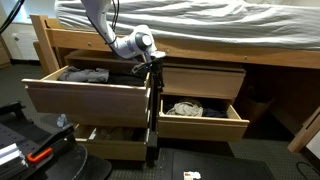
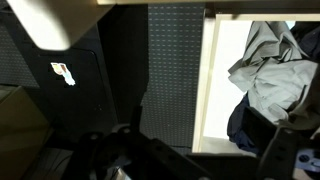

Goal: Open the top most drawer on the left, close the topmost drawer on the right, close the topmost drawer on the left

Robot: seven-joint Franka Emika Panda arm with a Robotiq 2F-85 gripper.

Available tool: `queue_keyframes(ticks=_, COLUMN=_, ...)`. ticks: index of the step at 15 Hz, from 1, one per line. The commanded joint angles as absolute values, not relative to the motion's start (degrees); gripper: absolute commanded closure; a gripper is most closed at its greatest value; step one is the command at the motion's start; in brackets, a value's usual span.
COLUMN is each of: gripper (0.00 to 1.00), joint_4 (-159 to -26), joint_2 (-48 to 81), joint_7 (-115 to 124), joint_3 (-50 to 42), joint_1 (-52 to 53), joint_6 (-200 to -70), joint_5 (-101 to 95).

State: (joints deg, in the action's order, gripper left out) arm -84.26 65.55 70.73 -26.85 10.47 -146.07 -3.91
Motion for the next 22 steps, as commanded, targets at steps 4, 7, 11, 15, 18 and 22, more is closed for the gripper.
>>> queue_keyframes(ticks=4, gripper=0.0, joint_4=-86.6, joint_2=59.2, joint_7=74.5, joint_3=-27.5, joint_1=10.6, joint_6=-124.7, joint_5=-8.6)
queue_keyframes(ticks=7, gripper=0.0, joint_4=-90.8, joint_2=53.3, joint_7=65.7, joint_3=-25.5, joint_1=8.6, joint_6=-119.9, joint_5=-13.4)
queue_keyframes(ticks=11, gripper=0.0, joint_4=-88.8, joint_2=53.7, joint_7=63.5, joint_3=-24.6, joint_1=7.2, joint_6=-118.0, joint_5=-16.8)
queue_keyframes(ticks=15, gripper=0.0, joint_4=-88.6, joint_2=53.5, joint_7=58.9, joint_3=-23.0, joint_1=5.7, joint_6=-116.5, joint_5=-18.2)
queue_keyframes(ticks=18, gripper=0.0, joint_4=-96.3, joint_2=50.7, joint_7=52.5, joint_3=-22.6, joint_1=6.0, joint_6=-122.1, joint_5=-23.7)
queue_keyframes(ticks=22, gripper=0.0, joint_4=-104.6, joint_2=48.2, joint_7=44.8, joint_3=-23.9, joint_1=5.8, joint_6=-122.7, joint_5=-30.7)
